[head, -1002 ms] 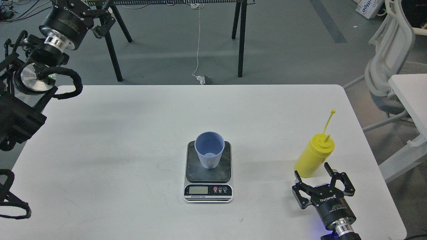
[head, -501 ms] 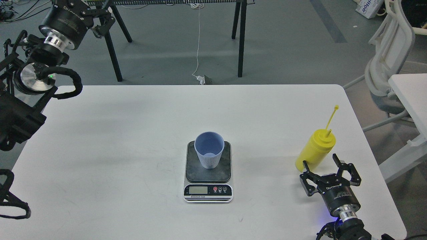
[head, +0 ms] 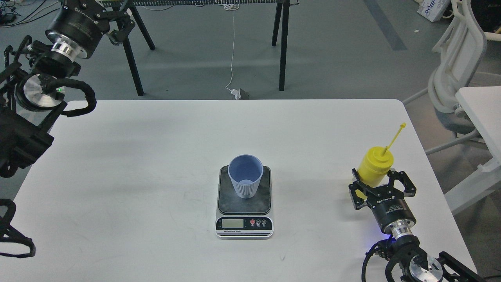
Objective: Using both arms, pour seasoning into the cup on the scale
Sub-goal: 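Lift the yellow bottle with the right gripper and tilt it over the cup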
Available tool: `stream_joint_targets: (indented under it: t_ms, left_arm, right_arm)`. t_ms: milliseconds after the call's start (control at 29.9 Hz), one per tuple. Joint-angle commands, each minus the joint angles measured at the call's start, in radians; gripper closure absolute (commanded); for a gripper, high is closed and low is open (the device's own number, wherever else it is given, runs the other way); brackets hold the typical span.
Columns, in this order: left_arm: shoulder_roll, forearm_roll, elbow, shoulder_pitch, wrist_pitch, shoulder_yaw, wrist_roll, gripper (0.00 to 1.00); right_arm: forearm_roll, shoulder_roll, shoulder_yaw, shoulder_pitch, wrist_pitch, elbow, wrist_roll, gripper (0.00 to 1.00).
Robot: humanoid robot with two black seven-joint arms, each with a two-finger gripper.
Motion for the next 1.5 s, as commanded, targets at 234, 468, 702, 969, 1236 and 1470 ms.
stream_joint_targets:
  t_ms: [234,468,702,969,1236,1470]
  left_arm:
    - [0.004,-0.002,-0.003,0.0,0.0,-0.003,-0.005,0.0]
    - [0.043,-0.003,-0.006,0.017,-0.012,-0.003,-0.031,0.0]
    - [0.032,0.005,-0.001,0.053,-0.003,0.014,-0.023,0.0]
    - [0.006,-0.012,0.057,0.087,-0.015,-0.003,-0.019,0.0]
    - [-0.031,-0.143,0.058,0.101,-0.009,-0.054,0.021,0.0]
    - [-0.028,-0.147,0.058,0.104,-0.02,-0.054,0.023,0.0]
  right_arm:
    - [-0.027,-0.139,0.008,0.117,0.0,0.111,0.003,0.5]
    - [-0.254,-0.373,-0.003,0.304,-0.114,0.268,0.002,0.5]
    - [-0.599,-0.462,-0.228,0.562,-0.265,0.274,0.003,0.53]
    - [-1.025,-0.46,-0.575,0.824,-0.505,0.299,0.005,0.53]
    - [-1.038,-0.45,-0.886,1.123,-0.622,0.316,0.008,0.54]
    - [-1.139,-0.391,-1.135,1.334,-0.696,0.4,0.008,0.55]
